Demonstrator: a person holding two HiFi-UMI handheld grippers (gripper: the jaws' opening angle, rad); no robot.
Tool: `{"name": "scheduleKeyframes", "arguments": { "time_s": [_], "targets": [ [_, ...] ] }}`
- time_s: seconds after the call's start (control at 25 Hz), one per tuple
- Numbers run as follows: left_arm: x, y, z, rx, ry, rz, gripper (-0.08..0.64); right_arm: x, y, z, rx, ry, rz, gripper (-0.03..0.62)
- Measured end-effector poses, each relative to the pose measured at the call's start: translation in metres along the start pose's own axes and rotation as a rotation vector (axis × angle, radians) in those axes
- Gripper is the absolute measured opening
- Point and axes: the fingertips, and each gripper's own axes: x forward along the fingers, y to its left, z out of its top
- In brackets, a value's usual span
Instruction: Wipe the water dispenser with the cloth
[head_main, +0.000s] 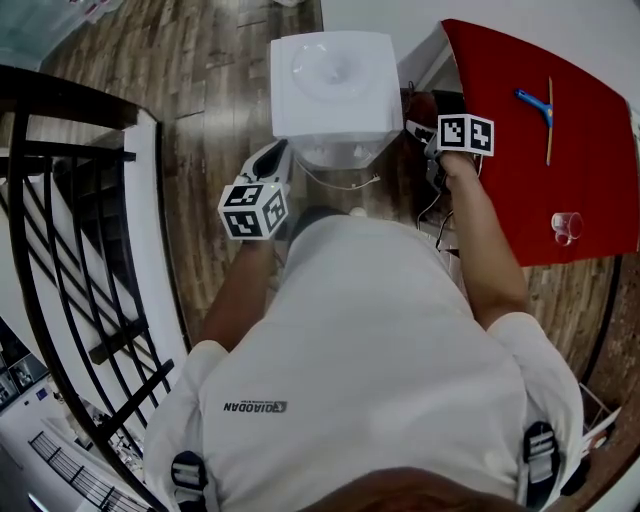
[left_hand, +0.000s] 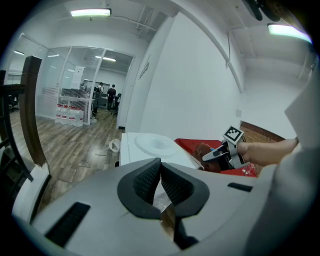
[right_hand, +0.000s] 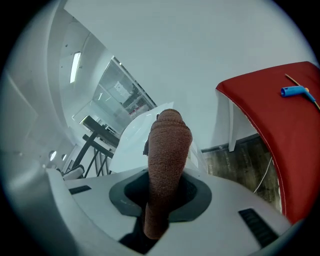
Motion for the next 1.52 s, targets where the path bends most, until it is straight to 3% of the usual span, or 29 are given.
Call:
{"name": "scheduleKeyframes", "arguments": {
  "time_s": [0.24, 0.44, 0.56, 0.84, 1.12, 1.52],
  "targets": [
    [-0.007, 0.002, -0.003, 0.020, 0.007, -0.024, 0.000, -0.014, 0.008, 0.007, -0.047, -0.132, -0.048, 0.072],
    [-0.027, 0.002, -0.011, 0.028, 0.021, -0.049, 0.001, -0.020, 0.044, -0.005, -0.143, -0.286, -0.072, 0.071],
    [-0.043, 0.007, -0.010, 0.030, 0.007, -0.053, 0.000, -0.014, 0.076, -0.019, -0.213, -0.324, -0.056, 0.071],
    [-0.083, 0.013, -0.036, 0.001, -0.007, -0.044, 0.000, 0.039, 0.165, -0.080, -0.426, -0.237, 0.078, 0.071],
    [-0.131, 0.025, -0.066, -0.022, 0.005, 0.005, 0.000, 0.106, 0.228, -0.108, -0.577, -0.195, 0.134, 0.071],
    [-0.165, 0.058, -0.068, -0.064, -0.046, 0.141, 0.000, 0.155, 0.242, -0.125, -0.649, -0.152, 0.150, 0.071]
  ]
}}
